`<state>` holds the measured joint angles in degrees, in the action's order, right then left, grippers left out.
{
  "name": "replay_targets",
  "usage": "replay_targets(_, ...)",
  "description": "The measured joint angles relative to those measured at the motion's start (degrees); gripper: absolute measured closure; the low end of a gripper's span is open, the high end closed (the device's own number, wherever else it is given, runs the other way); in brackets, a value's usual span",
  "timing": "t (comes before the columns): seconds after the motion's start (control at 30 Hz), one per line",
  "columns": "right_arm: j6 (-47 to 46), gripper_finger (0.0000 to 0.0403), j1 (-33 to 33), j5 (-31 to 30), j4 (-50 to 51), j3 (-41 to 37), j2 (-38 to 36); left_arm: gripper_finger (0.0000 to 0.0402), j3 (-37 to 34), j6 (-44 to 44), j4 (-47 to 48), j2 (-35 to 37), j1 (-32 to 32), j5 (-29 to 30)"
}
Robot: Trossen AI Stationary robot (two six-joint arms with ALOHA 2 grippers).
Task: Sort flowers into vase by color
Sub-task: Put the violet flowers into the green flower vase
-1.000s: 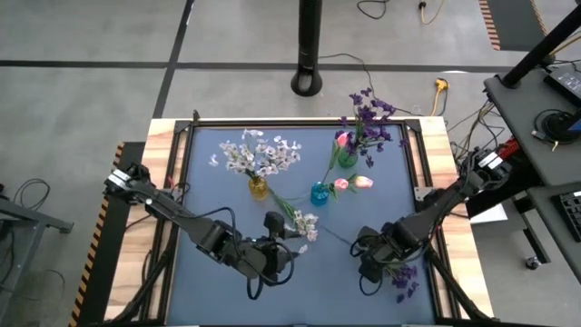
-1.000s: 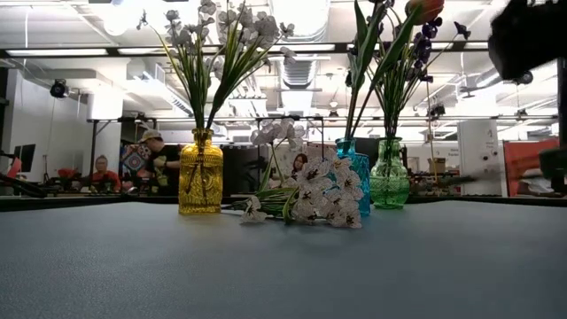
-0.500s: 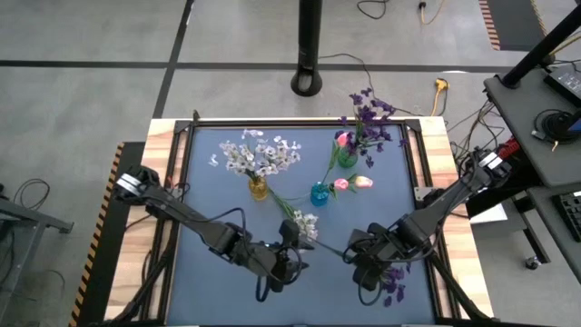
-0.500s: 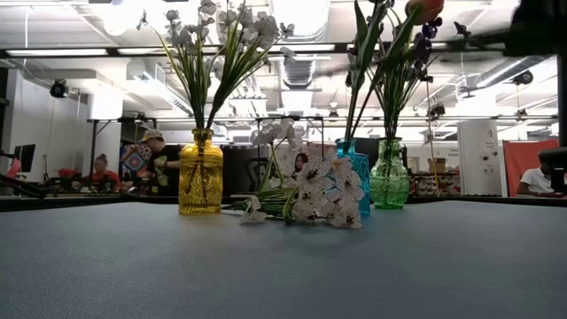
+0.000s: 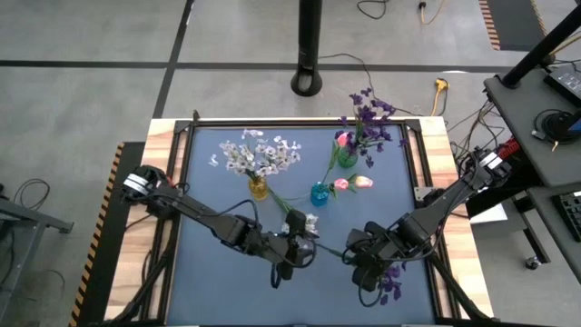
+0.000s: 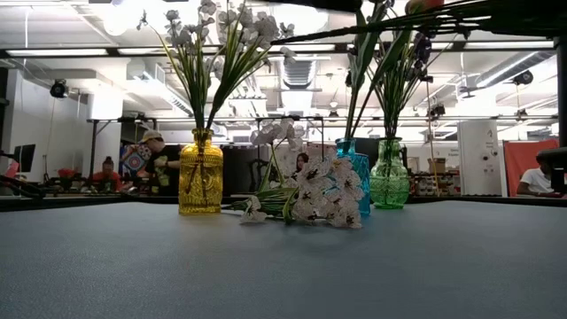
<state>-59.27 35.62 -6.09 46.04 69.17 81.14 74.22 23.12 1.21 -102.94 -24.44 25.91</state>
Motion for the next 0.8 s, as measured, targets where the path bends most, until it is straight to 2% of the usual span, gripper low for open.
replay_targets(0.23,0.8,0.0371,0.0,0.1,0.0,0.0,0.0,0.0256,0.0,0.1,1.8,-2.1,1.4,0.0)
replay_targets(0.3,1.4,0.0371,0.0,0.2,0.0,0.0,0.0,0.0288,0.0,0.3,1.9,-2.3,1.3,0.0)
replay_targets(0.43,4.1,0.0371,0.0,0.2,0.0,0.0,0.0,0.0379,0.0,-1.7,2.9,-2.3,1.3,0.0)
replay_targets(0.47,4.6,0.0371,0.0,0.2,0.0,0.0,0.0,0.039,0.0,-2.7,2.9,-2.3,1.3,0.1)
replay_targets(0.63,9.5,0.0362,-0.6,0.1,0.2,0.0,-0.1,0.04,0.0,-7.8,3.0,-1.9,1.1,0.3)
replay_targets(0.8,13.3,0.0311,-0.8,-0.5,0.2,0.0,-1.0,0.0401,0.0,-14.1,3.3,-1.9,0.7,0.3)
